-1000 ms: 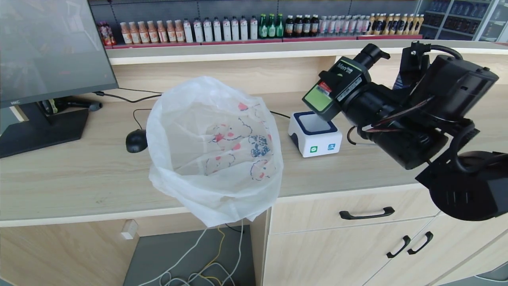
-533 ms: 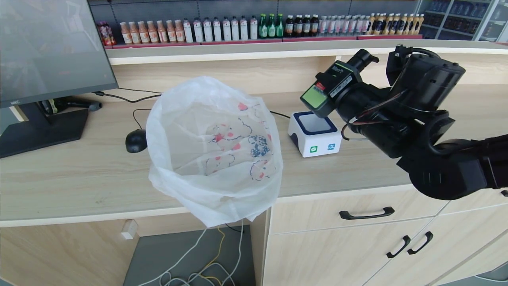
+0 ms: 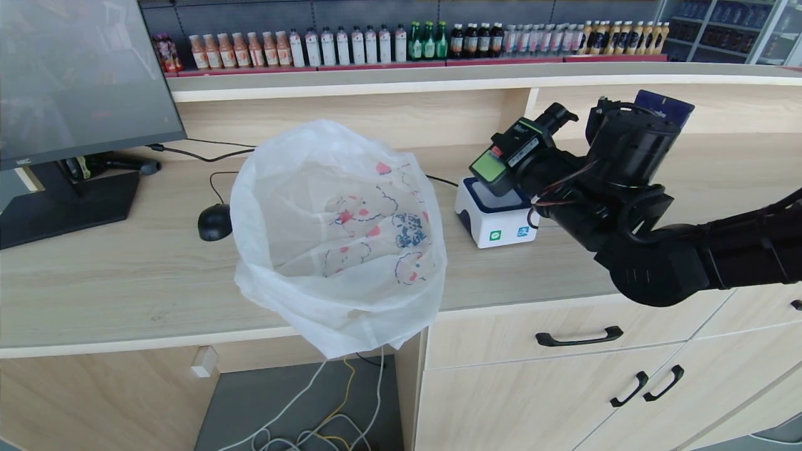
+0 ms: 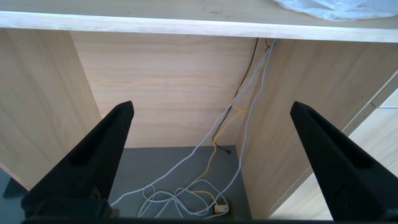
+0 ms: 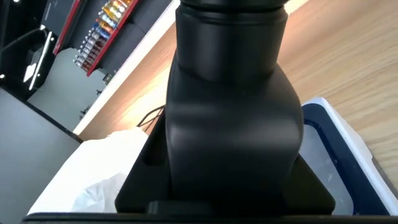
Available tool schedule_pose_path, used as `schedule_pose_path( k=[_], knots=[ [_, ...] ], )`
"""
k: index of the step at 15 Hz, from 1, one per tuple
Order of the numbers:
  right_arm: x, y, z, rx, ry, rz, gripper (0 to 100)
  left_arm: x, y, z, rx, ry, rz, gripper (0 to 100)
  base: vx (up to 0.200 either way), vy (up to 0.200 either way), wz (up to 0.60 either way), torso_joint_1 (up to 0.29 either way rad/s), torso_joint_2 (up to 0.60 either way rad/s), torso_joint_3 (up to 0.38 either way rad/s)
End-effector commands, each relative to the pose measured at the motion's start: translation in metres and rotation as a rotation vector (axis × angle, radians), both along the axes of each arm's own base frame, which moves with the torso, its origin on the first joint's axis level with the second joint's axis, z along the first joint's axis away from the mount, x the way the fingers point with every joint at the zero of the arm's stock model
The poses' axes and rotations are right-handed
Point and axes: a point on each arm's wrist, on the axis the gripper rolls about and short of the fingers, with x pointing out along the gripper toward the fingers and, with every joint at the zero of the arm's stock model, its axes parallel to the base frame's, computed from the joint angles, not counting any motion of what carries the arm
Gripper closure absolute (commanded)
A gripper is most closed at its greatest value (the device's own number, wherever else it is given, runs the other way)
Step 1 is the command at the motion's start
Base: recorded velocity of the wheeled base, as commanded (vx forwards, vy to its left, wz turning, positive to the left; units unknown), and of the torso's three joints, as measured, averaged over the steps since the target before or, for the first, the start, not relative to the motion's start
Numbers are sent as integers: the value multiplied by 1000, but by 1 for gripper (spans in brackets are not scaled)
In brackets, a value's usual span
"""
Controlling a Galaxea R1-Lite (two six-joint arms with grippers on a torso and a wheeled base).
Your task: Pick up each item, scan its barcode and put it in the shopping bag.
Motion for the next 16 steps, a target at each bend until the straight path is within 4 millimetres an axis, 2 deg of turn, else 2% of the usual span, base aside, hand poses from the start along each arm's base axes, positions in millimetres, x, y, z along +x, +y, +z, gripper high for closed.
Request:
schedule_pose_path(
  k=[1, 16],
  knots=[
    [3, 2, -5, -1, 12, 2, 100, 0, 0, 0, -2, 0, -1, 0, 0, 0, 0, 0, 0, 0],
    [10, 2, -18, 11, 46, -1, 100, 0, 0, 0, 0, 0, 0, 0, 0, 0, 0, 0, 0, 0]
  ],
)
